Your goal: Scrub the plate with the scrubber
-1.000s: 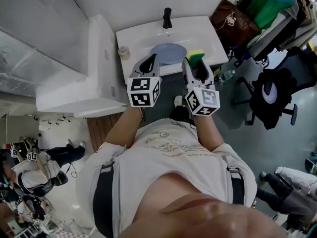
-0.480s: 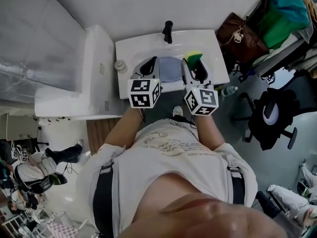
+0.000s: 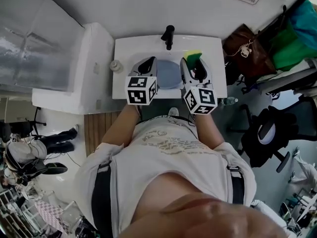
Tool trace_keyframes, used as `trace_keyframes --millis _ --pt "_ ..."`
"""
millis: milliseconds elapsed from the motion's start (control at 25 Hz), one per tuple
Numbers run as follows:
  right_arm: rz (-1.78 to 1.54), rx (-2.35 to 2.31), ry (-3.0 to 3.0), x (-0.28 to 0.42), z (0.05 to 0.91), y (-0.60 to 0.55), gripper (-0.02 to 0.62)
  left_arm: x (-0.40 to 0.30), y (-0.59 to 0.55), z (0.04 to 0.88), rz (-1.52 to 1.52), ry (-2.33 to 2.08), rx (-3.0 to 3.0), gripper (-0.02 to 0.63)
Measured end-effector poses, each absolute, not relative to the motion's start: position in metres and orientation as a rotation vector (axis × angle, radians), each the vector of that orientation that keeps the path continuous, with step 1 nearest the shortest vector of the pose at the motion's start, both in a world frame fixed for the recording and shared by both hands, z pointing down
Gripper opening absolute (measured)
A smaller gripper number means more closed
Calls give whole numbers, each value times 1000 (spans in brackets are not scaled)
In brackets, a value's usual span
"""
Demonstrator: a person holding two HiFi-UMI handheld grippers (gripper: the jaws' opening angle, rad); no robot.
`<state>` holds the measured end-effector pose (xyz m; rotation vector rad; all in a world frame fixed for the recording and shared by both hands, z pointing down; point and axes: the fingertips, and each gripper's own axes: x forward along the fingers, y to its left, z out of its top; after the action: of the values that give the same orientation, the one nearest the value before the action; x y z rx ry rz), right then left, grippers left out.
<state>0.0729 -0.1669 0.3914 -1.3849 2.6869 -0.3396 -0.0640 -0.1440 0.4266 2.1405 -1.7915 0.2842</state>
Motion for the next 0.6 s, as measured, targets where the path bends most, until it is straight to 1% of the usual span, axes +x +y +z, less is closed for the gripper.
trace_keyframes --millis 360,600 --pt "-438 -1294 2786 59 426 -201 226 -81 -164 461 370 -1836 1984 21" --pt "-493 -1299 2811 43 443 -213 227 -104 -176 505 436 -1747 1877 21"
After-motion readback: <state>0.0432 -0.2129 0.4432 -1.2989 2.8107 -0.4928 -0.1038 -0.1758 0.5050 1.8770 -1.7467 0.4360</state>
